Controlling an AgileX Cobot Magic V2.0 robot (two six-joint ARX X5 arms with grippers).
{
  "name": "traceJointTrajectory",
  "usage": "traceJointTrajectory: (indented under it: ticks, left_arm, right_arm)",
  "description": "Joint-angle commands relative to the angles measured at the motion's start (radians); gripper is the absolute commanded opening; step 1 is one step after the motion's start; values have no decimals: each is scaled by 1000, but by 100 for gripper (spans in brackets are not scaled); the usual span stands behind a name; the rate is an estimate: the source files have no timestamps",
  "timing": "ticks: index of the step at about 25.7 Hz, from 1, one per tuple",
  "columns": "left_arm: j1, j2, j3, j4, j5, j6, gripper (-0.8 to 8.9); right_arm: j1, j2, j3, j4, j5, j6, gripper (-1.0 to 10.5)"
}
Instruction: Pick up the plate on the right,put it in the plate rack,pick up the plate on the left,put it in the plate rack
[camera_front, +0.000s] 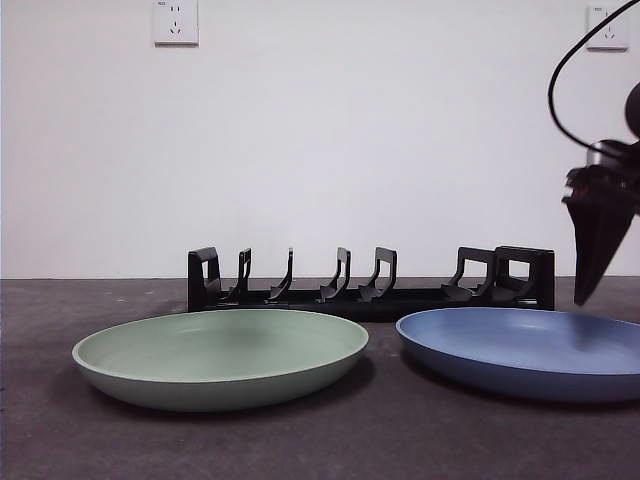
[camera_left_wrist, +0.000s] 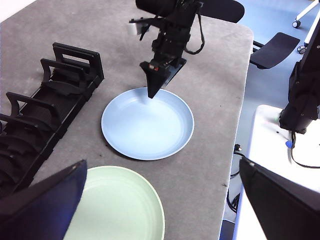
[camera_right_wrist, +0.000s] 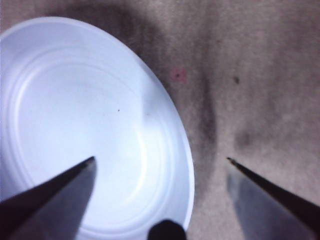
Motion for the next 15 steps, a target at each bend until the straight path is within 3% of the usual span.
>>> traceJointTrajectory:
  ticks: [1,5,11,15]
  left_arm:
    - [-3,5,1,3,-12,12,629]
    - [-6,11,1,3,-14,13,628]
    - [-35,27,1,3,-21,15,629]
    - [-82,52,1,-9,-53,45,628]
  right_arm:
    - [12,19,0,5,13,-9,248]
    - [16,28,0,7,39,-9,127]
    - [16,41,0,9,100,-8,116]
    - [16,46,0,23,120,-8,-15]
